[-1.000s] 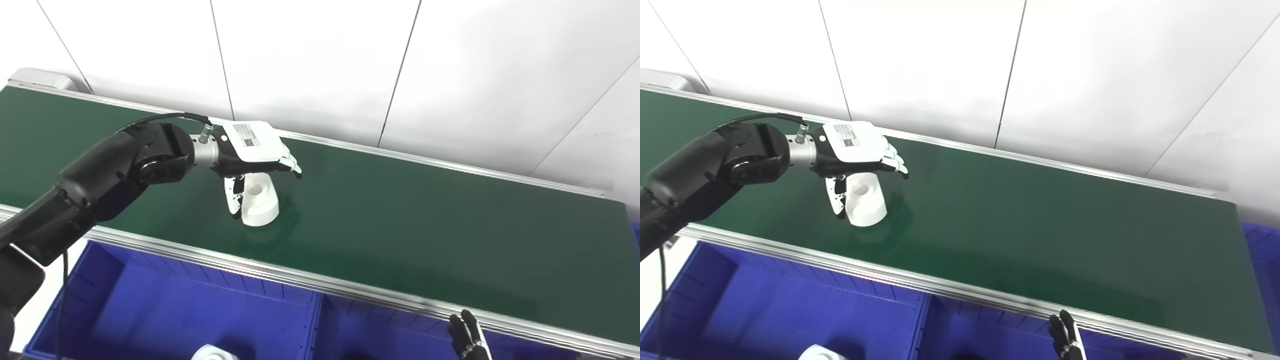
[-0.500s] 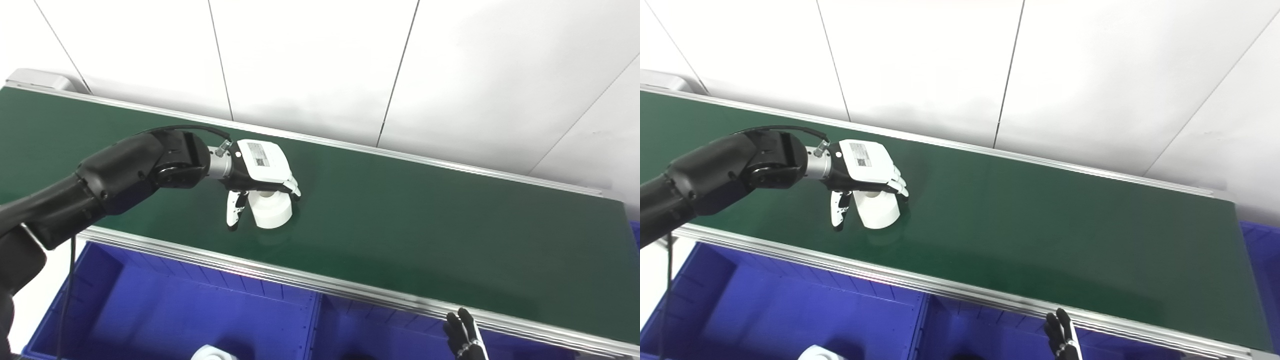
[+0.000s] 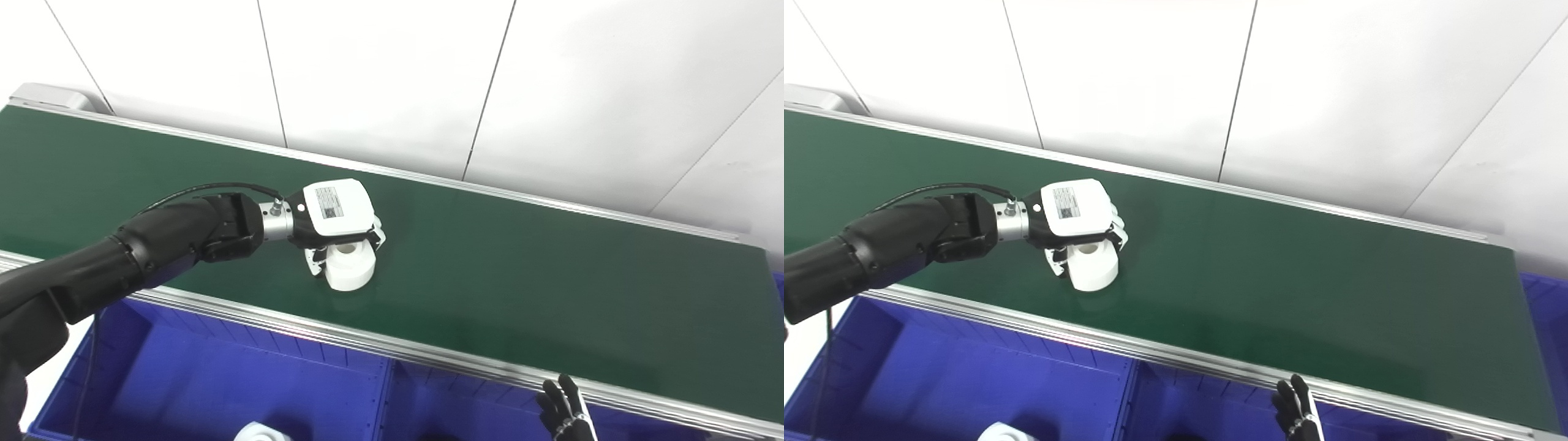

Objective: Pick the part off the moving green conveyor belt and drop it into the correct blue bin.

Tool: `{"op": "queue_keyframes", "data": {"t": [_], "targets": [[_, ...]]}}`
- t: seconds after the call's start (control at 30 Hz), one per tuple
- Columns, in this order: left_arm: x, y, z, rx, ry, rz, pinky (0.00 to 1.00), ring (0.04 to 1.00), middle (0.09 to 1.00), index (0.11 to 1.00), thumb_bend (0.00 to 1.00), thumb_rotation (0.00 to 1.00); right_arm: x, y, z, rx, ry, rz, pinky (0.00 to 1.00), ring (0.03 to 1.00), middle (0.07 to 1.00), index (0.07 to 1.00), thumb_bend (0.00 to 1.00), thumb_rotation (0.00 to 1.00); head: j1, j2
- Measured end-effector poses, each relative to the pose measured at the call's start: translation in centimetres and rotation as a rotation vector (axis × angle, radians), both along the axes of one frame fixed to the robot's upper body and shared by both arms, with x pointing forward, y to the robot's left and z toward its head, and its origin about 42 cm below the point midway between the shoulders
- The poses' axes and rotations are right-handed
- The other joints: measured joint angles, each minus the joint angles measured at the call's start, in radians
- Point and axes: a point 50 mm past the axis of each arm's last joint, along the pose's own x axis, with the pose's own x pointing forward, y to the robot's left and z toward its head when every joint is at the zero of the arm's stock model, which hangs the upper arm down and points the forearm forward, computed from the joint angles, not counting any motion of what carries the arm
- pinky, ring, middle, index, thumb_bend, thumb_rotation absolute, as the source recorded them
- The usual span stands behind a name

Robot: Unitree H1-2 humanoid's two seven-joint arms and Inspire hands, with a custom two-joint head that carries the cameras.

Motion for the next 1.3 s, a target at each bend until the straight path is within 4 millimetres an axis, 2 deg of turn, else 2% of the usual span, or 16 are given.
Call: {"op": "queue_keyframes", "data": {"t": [0.27, 0.43, 0.5, 0.6, 0.7, 0.73, 0.77, 0.87, 0.9, 0.97, 1.0, 1.13, 1.17, 1.3], "targets": [[-0.7, -1.3, 0.6, 0.015, 0.041, -0.036, 0.44, 0.457, 0.495, 0.476, 0.51, 0.0, 0.1, 0.1, 0.4, 0.0, -0.01, 0.001, 0.99, 0.934, 0.933, 0.983, 0.85, 1.0, 0.005, 0.005], [-1.8, -1.5, 1.6, 0.01, 0.068, -0.06, 0.43, 0.445, 0.504, 0.475, 0.51, 0.0, 0.1, 0.0, 0.4, 0.001, 0.004, 0.002, 0.97, 0.927, 0.932, 0.983, 0.85, 1.0, 0.026, 0.031], [-2.4, -1.1, 2.9, 0.009, 0.054, -0.071, 0.43, 0.436, 0.5, 0.482, 0.51, 0.0, 0.2, 0.0, 0.5, 0.001, 0.006, 0.003, 0.95, 0.928, 0.933, 0.985, 0.85, 1.0, 0.034, 0.04], [-4.0, -0.3, 6.3, -0.032, 0.026, -0.103, 0.44, 0.435, 0.508, 0.478, 0.5, 0.0, 0.3, 0.0, 0.6, 0.001, 0.003, 0.002, 0.91, 0.932, 0.941, 0.989, 0.85, 1.0, 0.041, 0.055], [-6.1, 0.4, 9.3, -0.095, 0.01, -0.117, 0.44, 0.442, 0.51, 0.474, 0.5, 0.0, 0.4, 0.0, 0.8, 0.001, 0.001, 0.003, 0.95, 0.943, 0.944, 0.989, 0.85, 1.0, 0.044, 0.066], [-6.8, 0.5, 9.7, -0.114, 0.018, -0.119, 0.44, 0.442, 0.508, 0.476, 0.5, 0.0, 0.4, 0.0, 0.9, 0.001, 0.0, 0.001, 0.95, 0.94, 0.94, 0.988, 0.85, 1.0, 0.044, 0.066], [-7.7, 0.7, 9.8, -0.13, 0.023, -0.118, 0.44, 0.441, 0.506, 0.478, 0.5, 0.0, 0.5, 0.0, 1.0, -0.001, -0.003, 0.002, 0.95, 0.937, 0.938, 0.986, 0.85, 1.0, 0.057, 0.089], [-10.8, 1.4, 8.5, -0.167, 0.069, -0.107, 0.42, 0.433, 0.494, 0.491, 0.51, 0.0, 0.6, -0.1, 1.4, -0.005, -0.006, 0.0, 0.97, 0.939, 0.939, 0.988, 0.85, 1.0, 0.066, 0.11], [-11.6, 1.7, 7.8, -0.171, 0.099, -0.095, 0.42, 0.435, 0.492, 0.491, 0.51, 0.0, 0.7, -0.1, 1.5, -0.005, 0.0, 0.0, 0.97, 0.941, 0.942, 0.99, 0.86, 1.0, 0.066, 0.138], [-12.7, 2.4, 6.8, -0.17, 0.135, -0.057, 0.43, 0.442, 0.489, 0.491, 0.51, 0.0, 1.0, -0.1, 1.8, -0.006, -0.006, 0.003, 0.98, 0.942, 0.943, 0.993, 0.85, 1.0, 0.066, 0.138], [-13.0, 2.7, 6.6, -0.17, 0.144, -0.041, 0.44, 0.445, 0.488, 0.492, 0.51, 0.0, 1.3, -0.2, 2.0, -0.006, -0.016, 0.004, 0.98, 0.941, 0.943, 0.994, 0.85, 1.0, 0.064, 0.158], [-14.8, 2.8, 5.6, -0.188, 0.182, -0.015, 0.45, 0.455, 0.5, 0.471, 0.51, 0.0, 2.0, -0.3, 2.7, -0.012, -0.025, 0.014, 1.0, 0.932, 0.937, 0.989, 0.83, 1.0, 0.072, 0.19], [-15.3, 2.7, 5.1, -0.194, 0.195, -0.008, 0.44, 0.454, 0.506, 0.466, 0.5, 0.0, 2.2, -0.4, 2.9, -0.013, -0.026, 0.013, 1.0, 0.93, 0.933, 0.987, 0.83, 1.0, 0.078, 0.207], [-17.4, 2.5, 2.2, -0.201, 0.27, 0.038, 0.45, 0.462, 0.511, 0.46, 0.5, 0.0, 2.6, -0.4, 3.5, -0.013, -0.032, 0.013, 1.0, 0.928, 0.925, 0.981, 0.82, 1.0, 0.069, 0.218]]}}
